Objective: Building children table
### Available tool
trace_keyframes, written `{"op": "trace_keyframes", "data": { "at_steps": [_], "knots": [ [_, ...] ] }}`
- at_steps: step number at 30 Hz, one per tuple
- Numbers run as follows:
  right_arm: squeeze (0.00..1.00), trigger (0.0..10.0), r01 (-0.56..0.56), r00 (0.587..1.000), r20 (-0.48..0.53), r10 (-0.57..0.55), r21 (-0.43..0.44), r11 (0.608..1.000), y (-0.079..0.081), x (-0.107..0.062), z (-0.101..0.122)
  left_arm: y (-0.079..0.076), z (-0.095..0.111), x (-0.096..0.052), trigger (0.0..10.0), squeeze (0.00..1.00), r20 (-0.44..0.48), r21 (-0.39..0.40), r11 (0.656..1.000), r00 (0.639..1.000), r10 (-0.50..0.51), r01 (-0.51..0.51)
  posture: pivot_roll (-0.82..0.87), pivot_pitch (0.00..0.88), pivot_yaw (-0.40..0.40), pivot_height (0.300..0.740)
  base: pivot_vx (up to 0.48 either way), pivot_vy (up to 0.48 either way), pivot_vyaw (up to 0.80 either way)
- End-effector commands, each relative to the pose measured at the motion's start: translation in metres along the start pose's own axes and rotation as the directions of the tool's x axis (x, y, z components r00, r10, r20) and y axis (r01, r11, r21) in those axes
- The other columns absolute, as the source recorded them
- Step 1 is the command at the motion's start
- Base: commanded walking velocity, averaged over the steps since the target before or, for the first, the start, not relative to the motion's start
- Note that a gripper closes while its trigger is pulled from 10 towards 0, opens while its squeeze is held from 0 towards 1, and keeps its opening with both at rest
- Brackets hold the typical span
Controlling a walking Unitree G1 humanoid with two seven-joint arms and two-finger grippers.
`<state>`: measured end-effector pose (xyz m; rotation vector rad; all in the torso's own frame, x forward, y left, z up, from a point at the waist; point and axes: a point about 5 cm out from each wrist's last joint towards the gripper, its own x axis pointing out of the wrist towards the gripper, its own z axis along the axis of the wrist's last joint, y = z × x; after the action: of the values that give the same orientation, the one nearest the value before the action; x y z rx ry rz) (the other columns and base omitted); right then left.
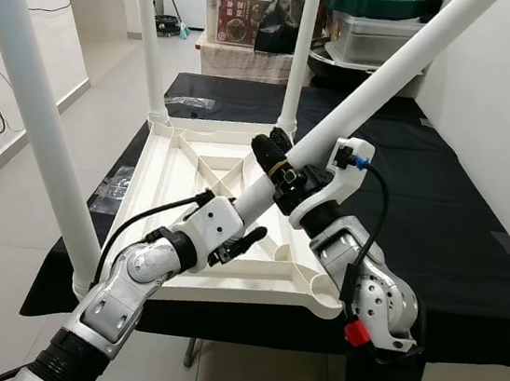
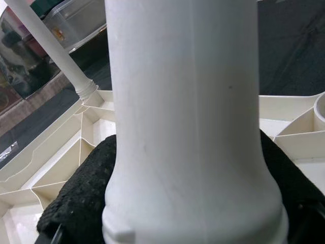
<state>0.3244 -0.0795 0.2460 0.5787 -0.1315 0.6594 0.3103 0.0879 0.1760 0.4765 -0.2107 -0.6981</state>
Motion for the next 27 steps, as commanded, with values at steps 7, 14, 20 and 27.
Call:
{"op": "trace_keyframes", "data": {
  "at_steps": [7,14,20,27],
  "knots": [
    [0.0,0.0,-0.013,1.0,-0.003,0.013,0.007,1.0,0.003,-0.001,-0.002,-0.006,0.0,0.002,10.0,0.0,-0.006,-0.031,0.999,0.999,-0.041,0.041,0.01,0.036,-0.013,0.74,0.0,0.0,0.0],
    [0.0,0.0,-0.004,1.0,0.014,0.004,-0.002,1.0,0.001,0.001,0.002,-0.005,-0.003,-0.001,10.0,1.0,-0.012,-0.046,0.998,0.999,-0.05,0.05,0.01,0.035,-0.013,0.74,0.0,0.0,0.0],
    [0.0,0.0,0.013,0.999,0.031,-0.012,-0.029,0.999,-0.004,0.001,0.008,0.0,-0.008,-0.004,10.0,0.0,-0.052,-0.005,1.0,0.998,-0.024,0.023,0.01,0.033,-0.013,0.74,0.0,0.0,0.0],
    [0.0,0.0,0.095,0.993,0.082,-0.089,-0.073,0.993,-0.017,0.001,0.018,0.023,-0.021,-0.016,10.0,0.0,-0.107,0.014,0.993,0.987,0.121,-0.12,0.02,0.032,-0.014,0.74,0.0,0.0,0.0]
  ]
}}
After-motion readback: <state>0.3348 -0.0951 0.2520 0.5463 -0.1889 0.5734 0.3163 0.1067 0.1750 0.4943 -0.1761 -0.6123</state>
